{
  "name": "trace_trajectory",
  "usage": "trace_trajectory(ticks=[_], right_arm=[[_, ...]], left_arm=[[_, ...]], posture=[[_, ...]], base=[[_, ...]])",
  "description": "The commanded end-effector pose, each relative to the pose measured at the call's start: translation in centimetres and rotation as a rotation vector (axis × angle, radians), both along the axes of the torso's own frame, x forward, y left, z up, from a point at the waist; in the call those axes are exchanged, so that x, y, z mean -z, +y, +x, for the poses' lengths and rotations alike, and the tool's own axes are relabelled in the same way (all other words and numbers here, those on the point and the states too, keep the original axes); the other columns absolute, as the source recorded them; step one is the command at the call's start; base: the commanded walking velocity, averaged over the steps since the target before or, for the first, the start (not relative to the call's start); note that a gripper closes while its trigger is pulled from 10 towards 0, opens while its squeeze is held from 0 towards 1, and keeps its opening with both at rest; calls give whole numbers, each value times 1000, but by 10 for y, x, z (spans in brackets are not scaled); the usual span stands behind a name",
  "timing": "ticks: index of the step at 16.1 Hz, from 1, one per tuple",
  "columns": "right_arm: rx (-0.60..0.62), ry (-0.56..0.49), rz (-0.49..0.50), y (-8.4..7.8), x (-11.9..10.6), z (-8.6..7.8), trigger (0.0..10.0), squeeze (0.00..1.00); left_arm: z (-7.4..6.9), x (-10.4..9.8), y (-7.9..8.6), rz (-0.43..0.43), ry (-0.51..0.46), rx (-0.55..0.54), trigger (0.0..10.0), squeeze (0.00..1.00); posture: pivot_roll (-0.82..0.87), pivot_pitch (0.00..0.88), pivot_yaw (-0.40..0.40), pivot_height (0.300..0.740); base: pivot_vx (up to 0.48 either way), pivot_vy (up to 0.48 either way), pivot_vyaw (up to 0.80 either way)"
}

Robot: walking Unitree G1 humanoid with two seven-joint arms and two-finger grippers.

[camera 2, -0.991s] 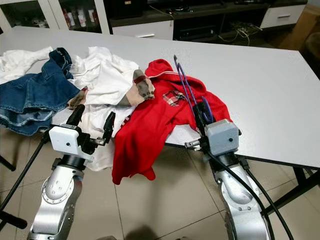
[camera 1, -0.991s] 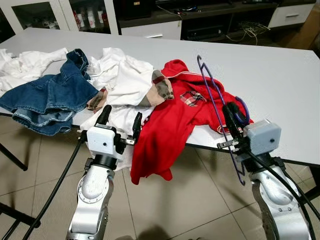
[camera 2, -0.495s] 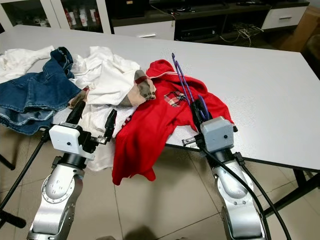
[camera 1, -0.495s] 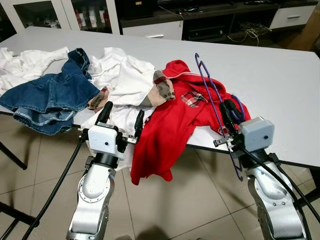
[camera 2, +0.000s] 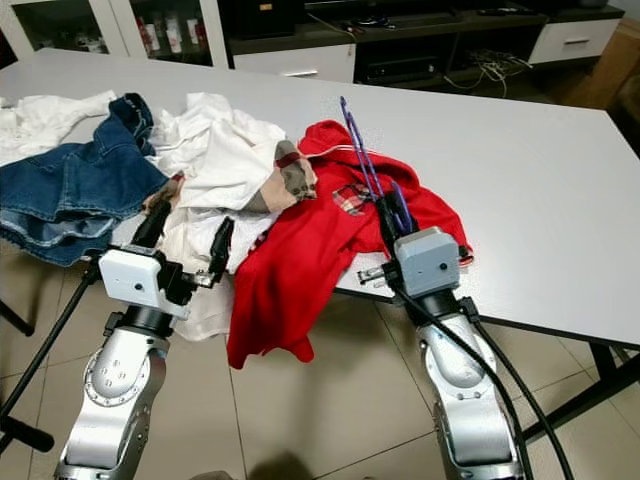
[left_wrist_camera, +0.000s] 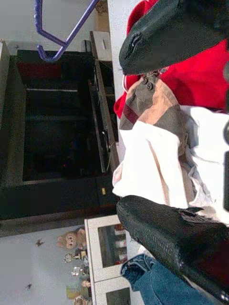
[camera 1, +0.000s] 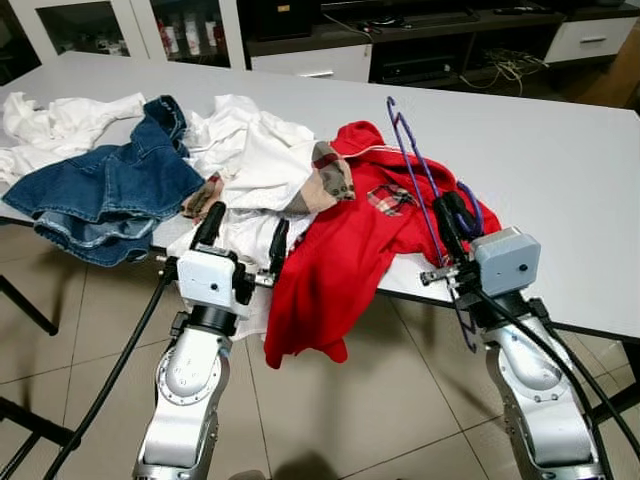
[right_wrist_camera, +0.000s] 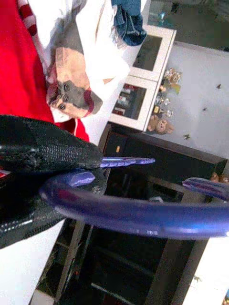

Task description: Hang hanger

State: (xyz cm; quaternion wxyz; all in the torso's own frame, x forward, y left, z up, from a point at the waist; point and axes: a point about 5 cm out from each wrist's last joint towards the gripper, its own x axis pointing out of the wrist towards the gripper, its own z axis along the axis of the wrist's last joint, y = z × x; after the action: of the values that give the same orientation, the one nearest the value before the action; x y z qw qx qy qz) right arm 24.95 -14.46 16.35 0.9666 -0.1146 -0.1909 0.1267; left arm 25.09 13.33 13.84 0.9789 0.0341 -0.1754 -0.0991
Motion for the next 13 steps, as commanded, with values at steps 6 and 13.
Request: trace_trajectory(ticks=[6,13], right_arm=[[10,-12,-6,-1,0,-1,10000,0],[-45,5,-41,-2,-1,0,10000,0]], left_arm=[[1,-7,-6,21,-36,20,10000,0],[-4,-11,-5,20,-51,-18,10000,0]], posture=[[76,7,7,740],[96,57,-35,740]], base=[[0,0,0],[0,0,0]])
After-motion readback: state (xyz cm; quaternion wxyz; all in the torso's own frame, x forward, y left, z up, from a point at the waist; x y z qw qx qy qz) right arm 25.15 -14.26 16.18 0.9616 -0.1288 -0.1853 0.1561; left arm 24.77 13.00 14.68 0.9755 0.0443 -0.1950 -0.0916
